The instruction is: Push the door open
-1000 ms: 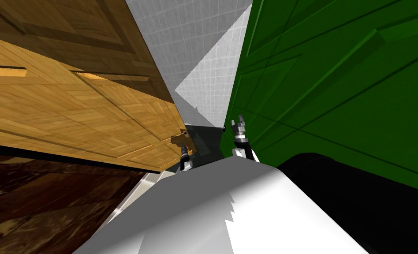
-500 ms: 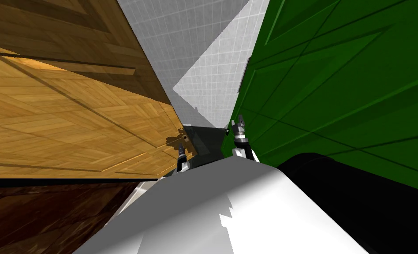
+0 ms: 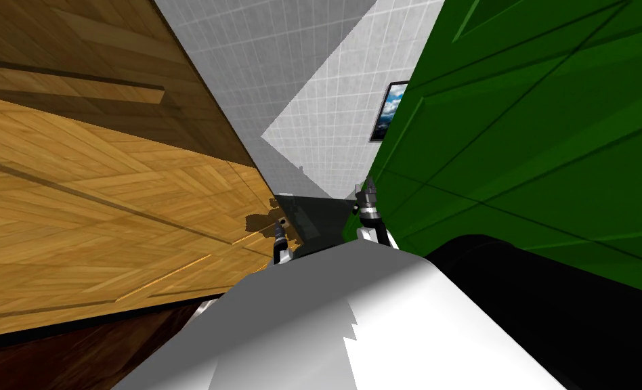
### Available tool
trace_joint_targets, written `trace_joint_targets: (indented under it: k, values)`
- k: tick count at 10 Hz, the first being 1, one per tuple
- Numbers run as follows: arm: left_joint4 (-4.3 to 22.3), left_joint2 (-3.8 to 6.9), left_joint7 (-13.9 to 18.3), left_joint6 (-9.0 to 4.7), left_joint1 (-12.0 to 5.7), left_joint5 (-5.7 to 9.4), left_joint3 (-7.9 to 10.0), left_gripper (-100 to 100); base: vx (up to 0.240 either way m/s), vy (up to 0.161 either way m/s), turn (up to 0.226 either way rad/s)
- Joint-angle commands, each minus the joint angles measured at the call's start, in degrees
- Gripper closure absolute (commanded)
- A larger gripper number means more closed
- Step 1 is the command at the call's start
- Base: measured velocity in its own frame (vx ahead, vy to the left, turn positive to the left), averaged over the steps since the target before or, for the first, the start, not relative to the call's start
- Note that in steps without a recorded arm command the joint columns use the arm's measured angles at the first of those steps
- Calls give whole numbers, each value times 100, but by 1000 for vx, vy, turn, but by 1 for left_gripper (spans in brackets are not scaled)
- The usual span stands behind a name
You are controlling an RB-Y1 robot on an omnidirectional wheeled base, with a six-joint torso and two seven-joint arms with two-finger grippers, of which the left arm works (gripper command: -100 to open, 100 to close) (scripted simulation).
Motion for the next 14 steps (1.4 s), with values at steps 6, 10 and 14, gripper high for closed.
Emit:
trace_joint_targets:
  k: [6,10,14]
  values:
    - [8,-63,1,-22,10,7,12,100,35,-2,-5]
    - [-6,78,-109,1,1,115,171,100,61,-22,26]
    - [-37,143,-238,13,-18,246,367,100,188,-9,75]
